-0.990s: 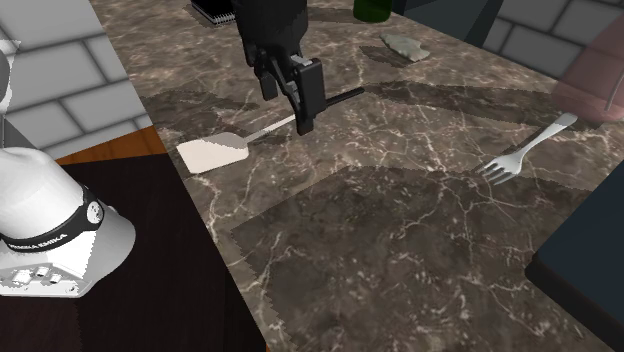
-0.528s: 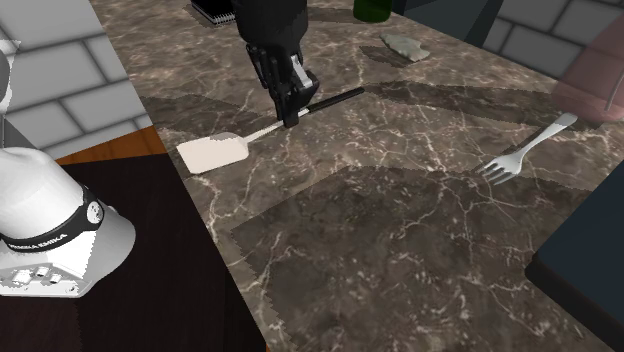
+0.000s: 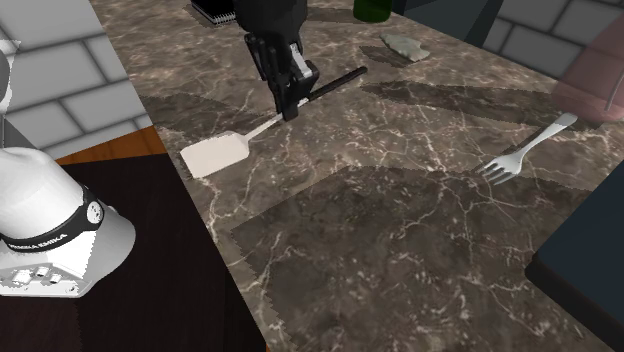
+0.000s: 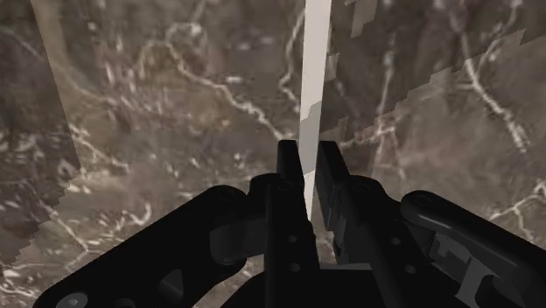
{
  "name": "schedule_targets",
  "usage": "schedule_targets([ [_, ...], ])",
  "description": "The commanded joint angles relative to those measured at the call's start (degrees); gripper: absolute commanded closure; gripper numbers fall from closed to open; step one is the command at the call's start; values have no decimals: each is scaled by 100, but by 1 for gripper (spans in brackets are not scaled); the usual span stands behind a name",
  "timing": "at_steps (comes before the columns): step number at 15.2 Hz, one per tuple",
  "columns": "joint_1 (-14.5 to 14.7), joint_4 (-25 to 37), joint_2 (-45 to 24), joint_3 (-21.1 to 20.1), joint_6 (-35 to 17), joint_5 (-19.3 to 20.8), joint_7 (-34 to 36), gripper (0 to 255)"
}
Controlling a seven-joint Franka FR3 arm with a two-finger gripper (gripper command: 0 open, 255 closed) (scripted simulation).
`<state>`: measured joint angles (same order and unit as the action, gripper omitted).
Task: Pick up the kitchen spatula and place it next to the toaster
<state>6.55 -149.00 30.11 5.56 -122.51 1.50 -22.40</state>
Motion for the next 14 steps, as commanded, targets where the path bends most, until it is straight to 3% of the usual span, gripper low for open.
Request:
schedule_targets([
  [1,-6,106,55,3,162,4,-8,255],
  [14,1,949,288,-41,1238,-11,17,255],
])
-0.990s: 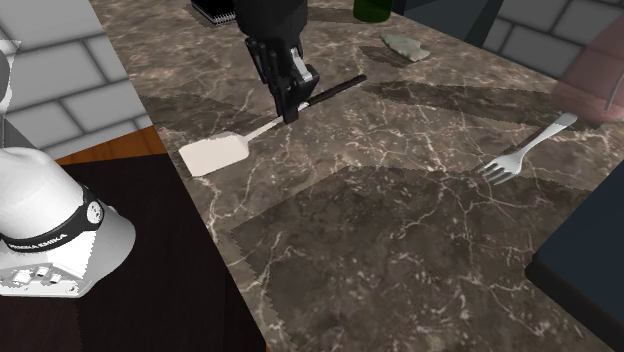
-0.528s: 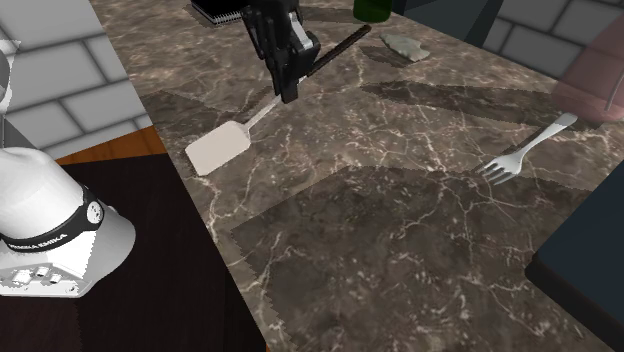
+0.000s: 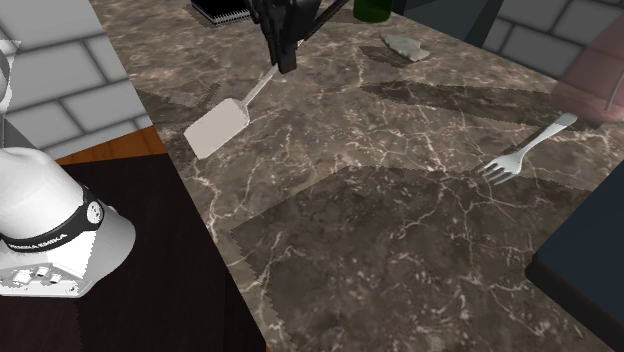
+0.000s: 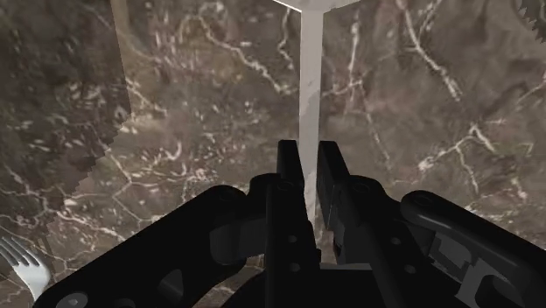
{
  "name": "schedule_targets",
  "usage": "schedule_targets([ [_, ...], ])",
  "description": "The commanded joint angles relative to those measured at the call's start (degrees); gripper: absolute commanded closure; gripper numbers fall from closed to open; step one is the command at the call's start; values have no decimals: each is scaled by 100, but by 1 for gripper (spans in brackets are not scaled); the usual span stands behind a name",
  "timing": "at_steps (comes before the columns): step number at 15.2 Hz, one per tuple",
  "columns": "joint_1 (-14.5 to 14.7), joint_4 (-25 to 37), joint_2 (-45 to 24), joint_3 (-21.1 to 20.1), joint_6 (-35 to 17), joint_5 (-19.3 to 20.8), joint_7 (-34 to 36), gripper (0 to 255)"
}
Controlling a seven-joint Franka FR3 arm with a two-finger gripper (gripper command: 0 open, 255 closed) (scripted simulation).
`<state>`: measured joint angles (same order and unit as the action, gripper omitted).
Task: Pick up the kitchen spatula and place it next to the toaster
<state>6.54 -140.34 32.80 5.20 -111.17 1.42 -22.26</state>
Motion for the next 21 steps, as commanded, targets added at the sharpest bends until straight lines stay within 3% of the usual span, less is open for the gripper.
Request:
schedule_targets([
  [1,2,155,26,-7,182,-4,4,255],
  [21,27,1797,-102,-49,1697,-39,22,255],
])
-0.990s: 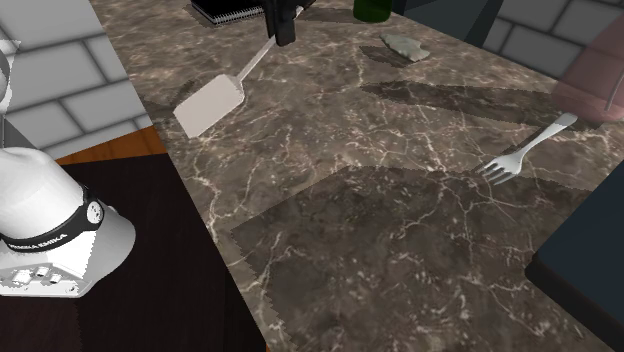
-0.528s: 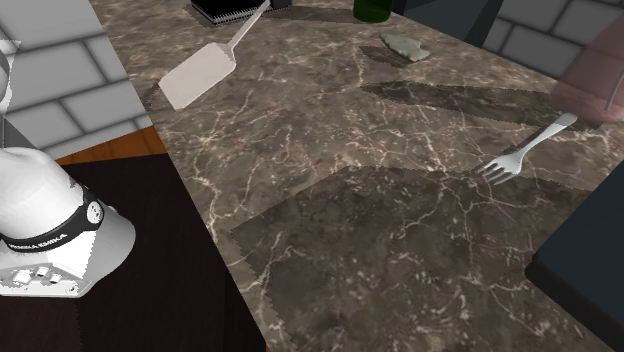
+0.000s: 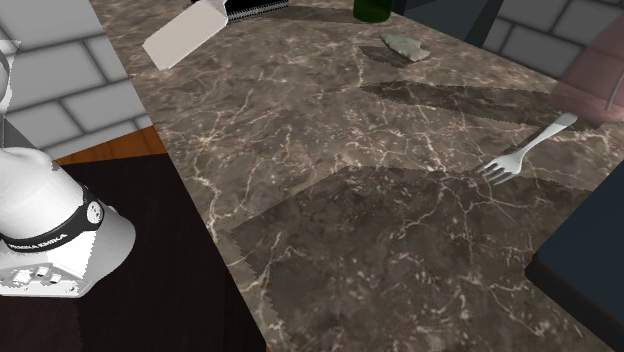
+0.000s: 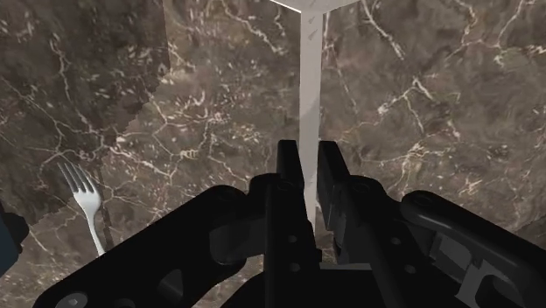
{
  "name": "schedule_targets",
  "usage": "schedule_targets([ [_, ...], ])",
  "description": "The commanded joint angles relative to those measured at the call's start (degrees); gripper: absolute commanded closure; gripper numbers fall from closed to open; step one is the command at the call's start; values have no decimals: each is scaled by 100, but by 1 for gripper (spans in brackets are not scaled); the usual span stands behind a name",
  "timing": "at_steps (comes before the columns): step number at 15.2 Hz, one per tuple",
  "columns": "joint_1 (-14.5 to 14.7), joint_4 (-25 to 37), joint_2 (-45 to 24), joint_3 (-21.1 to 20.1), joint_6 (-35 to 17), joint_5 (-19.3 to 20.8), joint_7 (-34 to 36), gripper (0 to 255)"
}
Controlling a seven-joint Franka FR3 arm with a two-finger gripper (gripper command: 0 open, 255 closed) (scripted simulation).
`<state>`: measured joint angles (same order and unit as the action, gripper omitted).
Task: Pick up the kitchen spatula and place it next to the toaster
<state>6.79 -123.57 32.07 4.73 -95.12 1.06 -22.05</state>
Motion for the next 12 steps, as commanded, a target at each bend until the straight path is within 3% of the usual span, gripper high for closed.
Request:
schedule_targets([
  [1,4,213,-48,-3,167,-5,2,255],
  [12,21,1315,-334,-11,984,-28,3,255],
])
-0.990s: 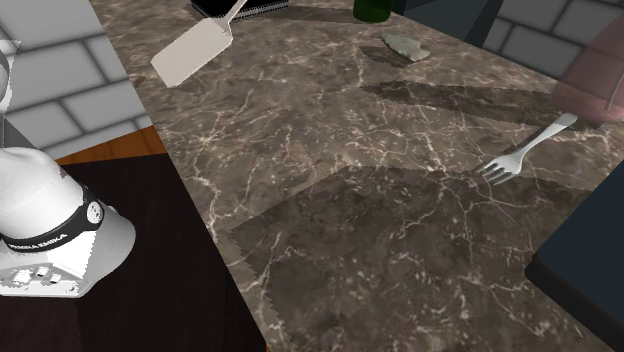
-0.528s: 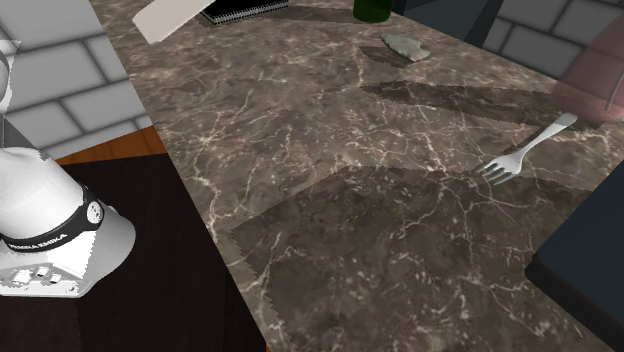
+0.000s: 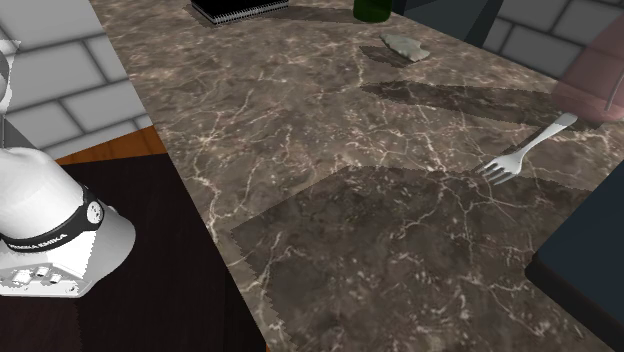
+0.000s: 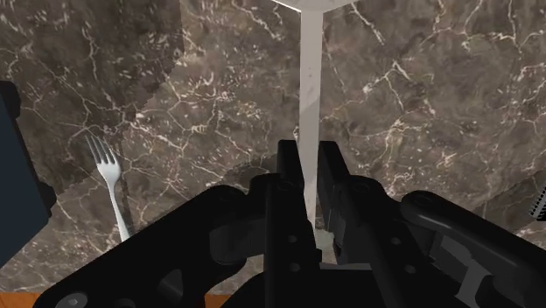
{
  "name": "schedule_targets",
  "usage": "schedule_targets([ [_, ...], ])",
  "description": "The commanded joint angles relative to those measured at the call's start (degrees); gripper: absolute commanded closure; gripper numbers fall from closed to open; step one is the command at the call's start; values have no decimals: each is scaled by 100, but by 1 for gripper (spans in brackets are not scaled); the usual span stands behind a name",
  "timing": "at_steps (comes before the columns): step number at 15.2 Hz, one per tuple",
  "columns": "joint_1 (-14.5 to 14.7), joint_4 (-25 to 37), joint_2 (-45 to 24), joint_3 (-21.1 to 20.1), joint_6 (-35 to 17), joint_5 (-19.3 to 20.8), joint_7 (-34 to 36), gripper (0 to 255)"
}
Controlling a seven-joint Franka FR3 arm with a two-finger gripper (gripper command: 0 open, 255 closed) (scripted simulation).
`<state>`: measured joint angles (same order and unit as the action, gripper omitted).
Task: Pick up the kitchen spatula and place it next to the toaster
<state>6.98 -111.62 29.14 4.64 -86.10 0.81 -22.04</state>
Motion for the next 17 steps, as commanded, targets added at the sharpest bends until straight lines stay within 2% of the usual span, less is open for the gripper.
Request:
schedule_targets([
  [1,4,229,-74,-1,157,-6,1,255],
  [3,6,340,-109,-2,234,-8,1,255],
  [8,-57,1231,-1115,316,122,-9,-394,255],
  [13,-157,2380,-2226,614,177,-147,-803,255],
  [16,-276,3306,-3021,782,332,-316,-1065,255],
  [17,-276,3168,-2976,773,238,-305,-1061,255],
])
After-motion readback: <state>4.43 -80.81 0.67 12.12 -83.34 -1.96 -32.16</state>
